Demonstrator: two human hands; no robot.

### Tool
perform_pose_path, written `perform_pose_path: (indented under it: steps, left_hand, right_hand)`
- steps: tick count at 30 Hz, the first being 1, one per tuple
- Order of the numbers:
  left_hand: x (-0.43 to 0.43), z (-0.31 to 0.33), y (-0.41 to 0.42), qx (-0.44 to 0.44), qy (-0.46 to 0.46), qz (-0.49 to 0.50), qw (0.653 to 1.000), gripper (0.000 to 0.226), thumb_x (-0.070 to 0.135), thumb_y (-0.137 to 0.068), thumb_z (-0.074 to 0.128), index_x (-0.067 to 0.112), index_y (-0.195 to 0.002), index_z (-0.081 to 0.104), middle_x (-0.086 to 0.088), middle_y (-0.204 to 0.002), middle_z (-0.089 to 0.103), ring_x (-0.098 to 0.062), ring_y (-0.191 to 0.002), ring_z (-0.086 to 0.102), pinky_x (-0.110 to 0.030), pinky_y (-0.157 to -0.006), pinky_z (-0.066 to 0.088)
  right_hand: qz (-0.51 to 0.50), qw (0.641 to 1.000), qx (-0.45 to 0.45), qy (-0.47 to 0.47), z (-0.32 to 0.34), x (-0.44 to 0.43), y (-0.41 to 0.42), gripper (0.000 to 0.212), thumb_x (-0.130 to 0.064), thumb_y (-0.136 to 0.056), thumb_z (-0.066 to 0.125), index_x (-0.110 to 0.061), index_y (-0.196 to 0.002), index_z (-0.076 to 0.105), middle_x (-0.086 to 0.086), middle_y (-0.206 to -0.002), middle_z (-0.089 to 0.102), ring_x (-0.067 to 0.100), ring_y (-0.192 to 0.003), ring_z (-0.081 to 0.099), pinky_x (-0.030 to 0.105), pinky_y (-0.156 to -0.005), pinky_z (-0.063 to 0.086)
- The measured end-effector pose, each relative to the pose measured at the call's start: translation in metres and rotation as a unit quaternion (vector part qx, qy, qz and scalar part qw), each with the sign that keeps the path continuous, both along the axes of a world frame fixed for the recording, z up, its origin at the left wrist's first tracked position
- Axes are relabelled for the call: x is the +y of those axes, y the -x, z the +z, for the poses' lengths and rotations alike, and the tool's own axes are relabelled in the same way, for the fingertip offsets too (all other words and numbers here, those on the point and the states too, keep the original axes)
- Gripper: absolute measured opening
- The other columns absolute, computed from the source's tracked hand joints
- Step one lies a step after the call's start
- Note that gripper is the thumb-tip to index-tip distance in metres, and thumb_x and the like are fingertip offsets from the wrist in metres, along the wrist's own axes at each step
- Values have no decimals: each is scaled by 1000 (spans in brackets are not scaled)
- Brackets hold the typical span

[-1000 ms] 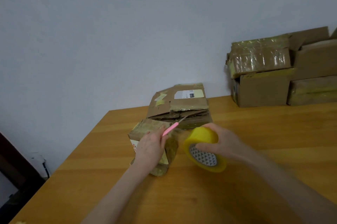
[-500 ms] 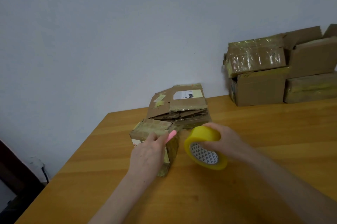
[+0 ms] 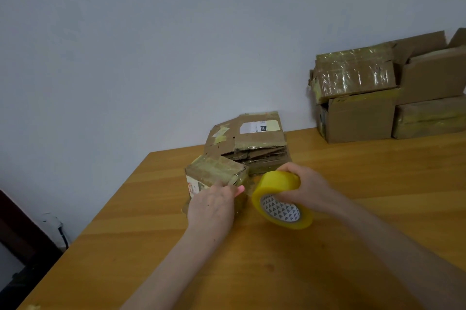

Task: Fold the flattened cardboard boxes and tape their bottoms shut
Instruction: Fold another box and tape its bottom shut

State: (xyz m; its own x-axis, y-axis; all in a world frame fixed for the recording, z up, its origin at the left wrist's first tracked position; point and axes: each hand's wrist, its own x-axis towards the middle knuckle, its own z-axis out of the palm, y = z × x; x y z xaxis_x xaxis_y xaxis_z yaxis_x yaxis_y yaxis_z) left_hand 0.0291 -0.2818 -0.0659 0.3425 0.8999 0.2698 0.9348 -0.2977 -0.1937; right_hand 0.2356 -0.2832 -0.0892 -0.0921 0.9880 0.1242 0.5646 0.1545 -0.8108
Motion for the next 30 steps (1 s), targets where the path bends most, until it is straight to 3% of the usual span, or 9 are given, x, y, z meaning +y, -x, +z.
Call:
perform_pose_path:
  steps: [5, 11, 14, 20, 25, 28, 30]
  left_hand:
    - [0, -2, -9, 46, 26, 0, 999, 38, 40, -102, 32, 27, -127, 57, 0, -113, 58, -24, -99, 63, -34, -77, 51]
    - [3, -3, -8, 54, 32, 23, 998, 43, 44, -100, 31, 23, -123, 60, -1, -108, 61, -24, -97, 65, -33, -77, 52]
    - [3, -2, -9, 35, 44, 30, 998, 45, 47, -99, 30, 24, -122, 60, -1, -107, 62, -23, -97, 64, -32, -75, 51]
    - [5, -2, -12, 6, 40, 24, 999, 50, 54, -96, 25, 27, -120, 61, 1, -99, 61, -19, -90, 64, -29, -70, 49]
    - [0, -9, 10, -27, 59, 28, 997, 46, 55, -93, 30, 33, -118, 62, 6, -93, 60, -12, -75, 61, -25, -64, 51]
    - [-6, -23, 17, -48, 26, -22, 998, 37, 48, -98, 34, 47, -133, 47, 7, -96, 54, -12, -73, 59, -26, -65, 53]
    - [-7, -35, 10, -52, 55, -42, 996, 48, 29, -100, 43, 51, -141, 28, 5, -108, 48, -10, -75, 56, -21, -65, 51]
  right_hand:
    - [0, 1000, -15, -2, -2, 2, 3, 50, -27, -73, 77, -30, -114, 50, -6, -109, 54, 5, -90, 52, 17, -62, 42]
    - [-10, 1000, -16, -17, -2, -2, 10, 50, -26, -74, 76, -25, -117, 51, -6, -108, 52, 8, -92, 51, 16, -62, 39]
    - [-18, 1000, -2, -23, -4, -4, 10, 51, -26, -72, 77, -27, -115, 51, -6, -109, 53, 10, -94, 53, 20, -65, 45]
    - [-38, 998, 23, -49, -7, -10, 8, 48, -23, -70, 78, -33, -107, 49, -8, -105, 53, 5, -87, 53, 19, -61, 45]
    - [-110, 986, 109, -53, -3, -13, -4, 45, -21, -73, 77, -29, -107, 48, -9, -100, 50, 9, -86, 53, 18, -55, 44]
    - [-98, 987, 117, -54, 0, -15, -16, 47, -19, -73, 78, -29, -108, 48, -10, -102, 50, 9, -87, 55, 21, -57, 48]
    - [-84, 987, 128, -58, -2, -18, -20, 47, -17, -73, 78, -31, -108, 49, -10, -104, 51, 10, -89, 56, 22, -59, 51]
